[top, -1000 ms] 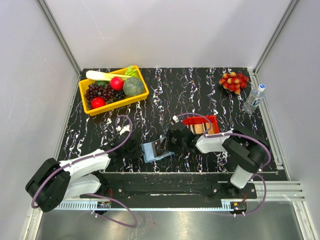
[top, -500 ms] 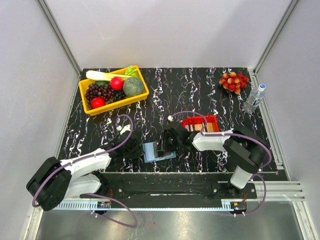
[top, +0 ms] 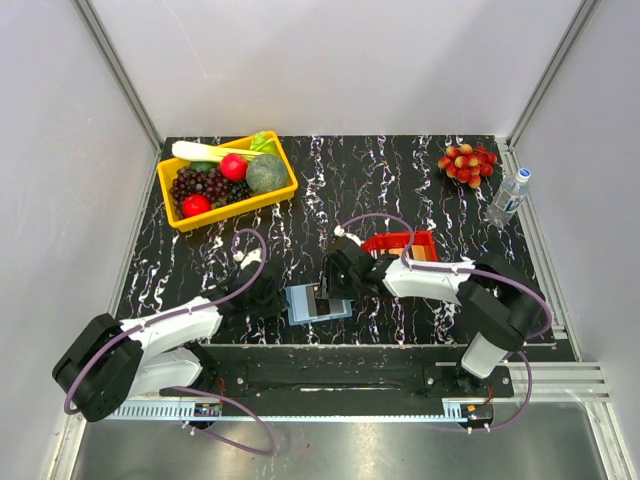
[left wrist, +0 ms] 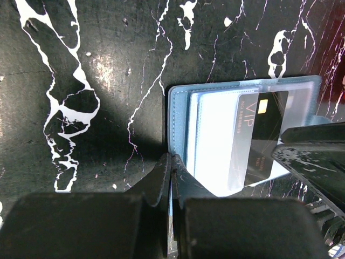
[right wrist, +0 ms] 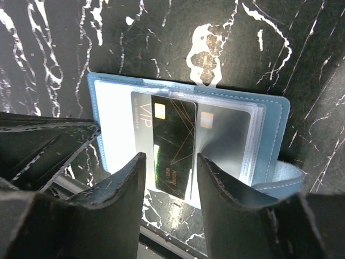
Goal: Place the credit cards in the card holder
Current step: Insert the credit card into the card holder.
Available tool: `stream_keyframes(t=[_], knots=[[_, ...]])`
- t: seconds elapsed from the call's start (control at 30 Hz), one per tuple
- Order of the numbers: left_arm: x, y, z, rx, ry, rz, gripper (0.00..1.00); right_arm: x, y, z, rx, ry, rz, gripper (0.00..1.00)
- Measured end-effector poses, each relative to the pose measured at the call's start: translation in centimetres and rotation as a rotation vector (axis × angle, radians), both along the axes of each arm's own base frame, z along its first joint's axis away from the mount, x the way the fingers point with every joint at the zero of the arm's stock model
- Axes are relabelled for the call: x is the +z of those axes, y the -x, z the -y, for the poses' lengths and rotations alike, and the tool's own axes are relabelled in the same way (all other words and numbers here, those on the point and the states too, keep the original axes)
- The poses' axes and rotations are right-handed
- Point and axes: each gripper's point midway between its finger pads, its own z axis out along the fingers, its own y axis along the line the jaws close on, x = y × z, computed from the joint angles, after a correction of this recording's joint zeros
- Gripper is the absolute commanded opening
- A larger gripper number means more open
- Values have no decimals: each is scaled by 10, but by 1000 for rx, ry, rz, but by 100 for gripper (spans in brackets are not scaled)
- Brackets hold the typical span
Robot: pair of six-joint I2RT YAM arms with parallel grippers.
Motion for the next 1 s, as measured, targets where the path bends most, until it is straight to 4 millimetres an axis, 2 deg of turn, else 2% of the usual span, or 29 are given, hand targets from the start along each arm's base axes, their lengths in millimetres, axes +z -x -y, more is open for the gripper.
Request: stream_keyframes(t=[0.1, 0.27, 0.53, 0.8, 0.9, 1.0], knots=[[0, 0, 0, -1, 1, 0, 0, -10, 1, 0, 3, 21, -17, 49], [0, 0, 0, -2, 2, 0, 0, -9, 0, -10, 32, 7, -21, 48], [0, 0, 0, -11, -4, 3, 0, -11, 14, -40, 128, 18, -8, 48], [0, 0, -1, -12, -8, 3, 0, -11, 15, -42, 132, 28, -8, 51], [0, 0, 0, -12, -6, 5, 0, -7, 14, -39, 125, 38, 12, 54], [3, 0, 0, -13, 2, 14, 0, 14, 11, -35, 115, 37, 71, 57]])
